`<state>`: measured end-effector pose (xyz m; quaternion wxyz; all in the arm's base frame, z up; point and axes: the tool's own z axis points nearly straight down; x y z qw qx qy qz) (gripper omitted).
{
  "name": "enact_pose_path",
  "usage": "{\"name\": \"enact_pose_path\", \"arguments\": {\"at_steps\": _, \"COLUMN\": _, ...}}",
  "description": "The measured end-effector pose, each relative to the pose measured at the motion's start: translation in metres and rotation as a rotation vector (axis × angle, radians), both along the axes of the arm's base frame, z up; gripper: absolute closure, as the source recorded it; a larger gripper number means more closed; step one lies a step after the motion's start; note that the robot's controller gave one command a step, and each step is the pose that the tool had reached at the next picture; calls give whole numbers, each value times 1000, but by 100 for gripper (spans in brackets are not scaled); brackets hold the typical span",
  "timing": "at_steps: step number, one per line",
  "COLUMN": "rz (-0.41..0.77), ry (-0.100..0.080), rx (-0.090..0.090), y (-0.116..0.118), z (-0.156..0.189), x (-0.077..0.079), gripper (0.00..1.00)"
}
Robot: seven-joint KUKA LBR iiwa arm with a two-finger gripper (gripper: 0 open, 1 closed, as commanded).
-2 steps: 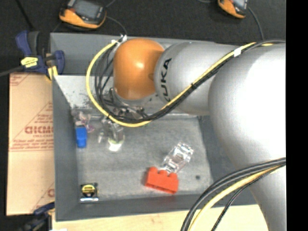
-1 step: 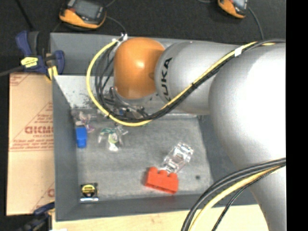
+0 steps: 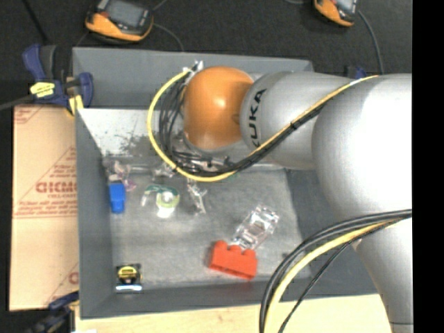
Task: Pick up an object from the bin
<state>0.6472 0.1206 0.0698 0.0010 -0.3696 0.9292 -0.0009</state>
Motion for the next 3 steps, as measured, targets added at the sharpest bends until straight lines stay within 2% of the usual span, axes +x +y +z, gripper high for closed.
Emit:
{"name": "enact_pose_path", "arguments": {"at_steps": 1, "rz": 233, "ry": -4, "rx": 3, "y": 51, "z": 2, "x": 8, "gripper": 0}}
{"name": "enact_pose_path", "arguments": {"at_steps": 2, "rz": 227, "ry": -4, "rx": 4, "y": 51, "z": 3, "x": 8, "gripper": 100}}
{"name": "enact_pose_path", "arguments": {"at_steps": 3, "rz": 217, "ry": -11, "rx": 2, "y": 45, "z": 133, "x": 7, "gripper": 100}}
